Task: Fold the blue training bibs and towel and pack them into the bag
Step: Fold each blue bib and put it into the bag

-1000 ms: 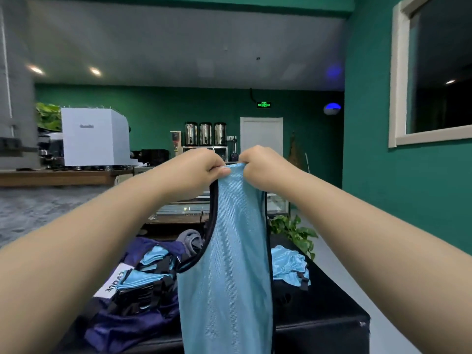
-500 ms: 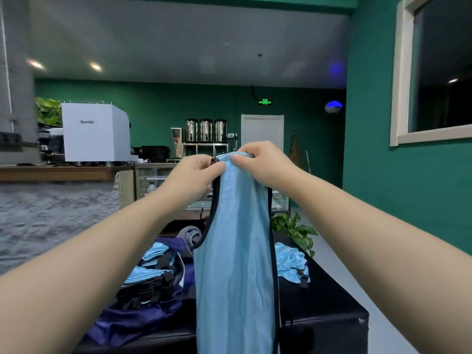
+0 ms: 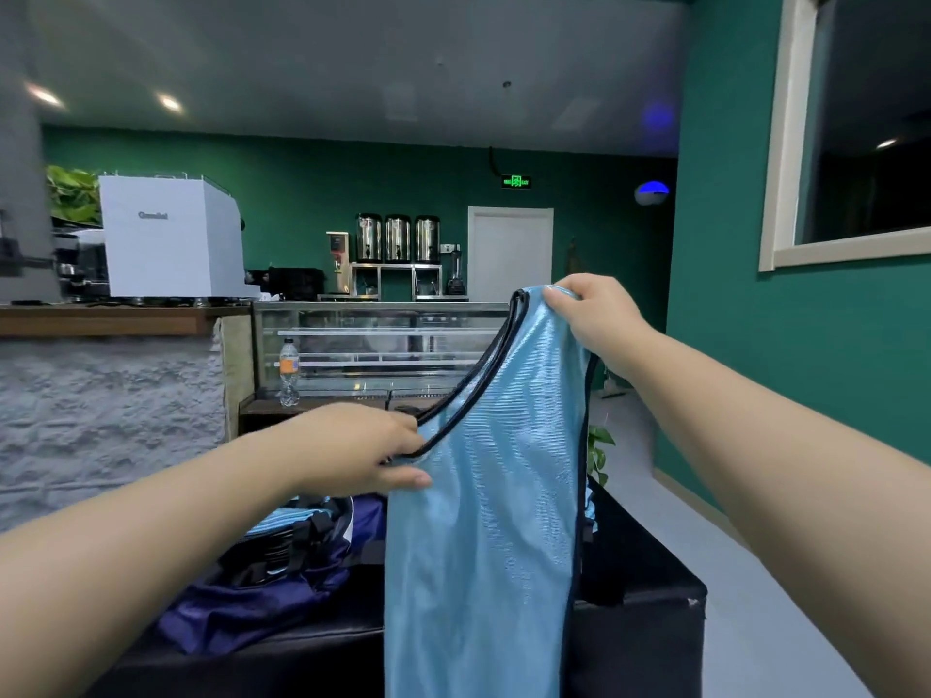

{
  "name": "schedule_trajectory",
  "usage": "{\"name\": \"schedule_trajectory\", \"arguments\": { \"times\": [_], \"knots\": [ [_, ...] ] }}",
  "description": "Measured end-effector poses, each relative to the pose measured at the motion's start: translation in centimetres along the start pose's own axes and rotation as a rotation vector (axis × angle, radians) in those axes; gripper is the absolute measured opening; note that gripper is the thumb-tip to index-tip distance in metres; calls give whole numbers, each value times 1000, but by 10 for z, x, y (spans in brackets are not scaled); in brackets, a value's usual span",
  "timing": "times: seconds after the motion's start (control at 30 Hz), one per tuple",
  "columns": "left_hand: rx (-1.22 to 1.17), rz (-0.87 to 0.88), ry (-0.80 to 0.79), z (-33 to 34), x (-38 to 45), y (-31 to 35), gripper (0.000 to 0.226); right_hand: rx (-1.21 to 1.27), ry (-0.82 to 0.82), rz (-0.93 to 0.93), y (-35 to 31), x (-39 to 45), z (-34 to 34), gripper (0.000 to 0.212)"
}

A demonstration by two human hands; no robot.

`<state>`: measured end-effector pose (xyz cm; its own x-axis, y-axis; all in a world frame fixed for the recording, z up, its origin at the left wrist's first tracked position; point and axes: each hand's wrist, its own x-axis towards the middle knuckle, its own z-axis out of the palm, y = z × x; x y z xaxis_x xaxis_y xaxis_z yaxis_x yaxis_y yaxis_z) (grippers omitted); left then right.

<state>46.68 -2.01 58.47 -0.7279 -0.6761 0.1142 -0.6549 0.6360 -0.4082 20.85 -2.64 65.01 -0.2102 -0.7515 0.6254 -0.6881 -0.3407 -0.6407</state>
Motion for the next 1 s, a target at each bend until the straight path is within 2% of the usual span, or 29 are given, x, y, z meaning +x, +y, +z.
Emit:
{"name": "schedule_trajectory", "arguments": {
  "times": [0.07, 0.13, 0.23, 0.3, 0.33, 0.4, 0.43, 0.57, 0.67, 0.73, 0.87, 1.0],
  "knots": [
    [16, 35, 16, -5, 3, -8, 31, -33, -7, -5, 4, 1, -3, 23],
    [-23, 49, 101, -18, 6, -14, 27, -56, 34, -20, -3, 6, -11, 21],
    [-114, 77, 415, -33, 5, -17, 21, -80, 229, -115, -19, 12, -28, 12],
    [-147, 92, 546, -32, 1, -14, 19, -109, 221, -180, -24, 13, -35, 8],
    [-149, 92, 513, -26, 0, -12, 20, -148, 144, -183, -23, 12, -37, 9],
    [-188, 75, 344, -14, 0, -12, 20, -197, -6, -161, -18, 11, -40, 11],
    [-246, 62, 315, -11, 0, -13, 19, -185, -14, -164, -16, 12, -40, 11],
    [-488, -15, 448, -9, 7, -15, 19, -94, 28, -192, -5, 21, -31, 13],
    [-670, -76, 450, 7, 20, -11, 5, -84, 2, -170, 11, 32, -19, 13],
    [-791, -109, 442, 20, 28, -12, 6, -73, -20, -148, 22, 39, -12, 14],
    [-901, -181, 469, 45, 47, -15, 16, -39, -62, -114, 44, 57, 7, 14],
    [-1044, -232, 531, 71, 75, -17, 12, -20, -117, -55, 68, 79, 27, 13]
  ]
}}
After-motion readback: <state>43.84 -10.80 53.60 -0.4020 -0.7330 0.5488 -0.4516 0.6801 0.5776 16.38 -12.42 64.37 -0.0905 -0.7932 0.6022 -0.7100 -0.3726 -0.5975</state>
